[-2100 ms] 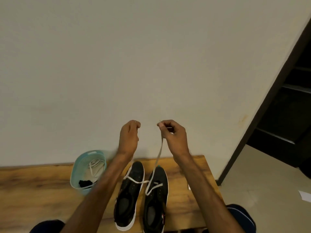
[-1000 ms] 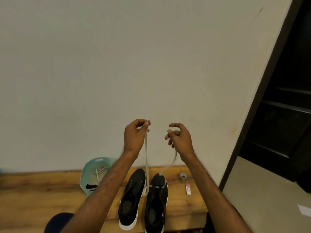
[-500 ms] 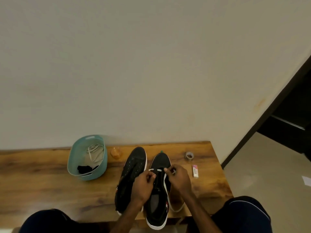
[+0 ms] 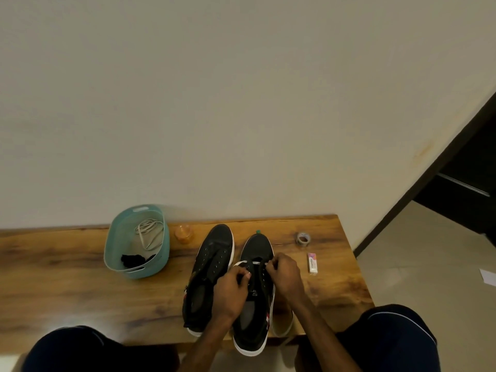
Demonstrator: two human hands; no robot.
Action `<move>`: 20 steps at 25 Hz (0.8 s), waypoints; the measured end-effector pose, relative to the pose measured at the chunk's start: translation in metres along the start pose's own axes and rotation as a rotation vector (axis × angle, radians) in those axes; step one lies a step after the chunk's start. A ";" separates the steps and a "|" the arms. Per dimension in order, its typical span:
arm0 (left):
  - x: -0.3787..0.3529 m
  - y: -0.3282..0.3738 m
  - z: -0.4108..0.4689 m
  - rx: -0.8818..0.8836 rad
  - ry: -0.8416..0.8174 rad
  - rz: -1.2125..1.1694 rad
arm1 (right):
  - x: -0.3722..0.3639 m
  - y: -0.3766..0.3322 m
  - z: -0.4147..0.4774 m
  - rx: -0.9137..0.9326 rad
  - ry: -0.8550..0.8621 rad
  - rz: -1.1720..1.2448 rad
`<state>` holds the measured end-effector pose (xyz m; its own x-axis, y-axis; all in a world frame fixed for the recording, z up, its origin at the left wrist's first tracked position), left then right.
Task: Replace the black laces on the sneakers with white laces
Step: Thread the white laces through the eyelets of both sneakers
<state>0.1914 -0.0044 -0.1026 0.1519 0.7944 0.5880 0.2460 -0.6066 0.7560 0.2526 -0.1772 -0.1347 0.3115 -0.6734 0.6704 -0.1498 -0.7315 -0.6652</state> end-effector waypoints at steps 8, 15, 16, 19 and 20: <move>0.002 0.002 0.000 0.010 0.024 -0.052 | 0.007 0.004 0.003 0.018 0.014 0.065; 0.002 -0.002 -0.002 0.023 0.058 -0.090 | 0.008 0.010 0.000 0.044 0.003 0.076; 0.003 -0.002 -0.002 0.027 0.059 -0.091 | 0.009 0.012 0.000 0.041 0.009 0.104; 0.006 -0.005 0.006 0.025 0.058 -0.075 | 0.010 0.015 -0.003 0.025 0.014 0.182; 0.007 -0.005 0.010 0.027 0.064 -0.063 | 0.009 0.016 -0.003 0.020 0.008 0.217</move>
<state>0.2005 0.0047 -0.1051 0.0738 0.8271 0.5573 0.2788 -0.5536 0.7847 0.2505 -0.1950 -0.1382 0.2662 -0.8158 0.5134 -0.1936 -0.5670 -0.8007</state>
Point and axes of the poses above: each hand's wrist, its own z-axis towards the middle knuckle, its own x-axis out of the back of the hand, y = z × x, the point moved 10 cm from there along z, towards the middle knuckle, and after that the axes turned 11 degrees about -y, right-handed, at the moved point
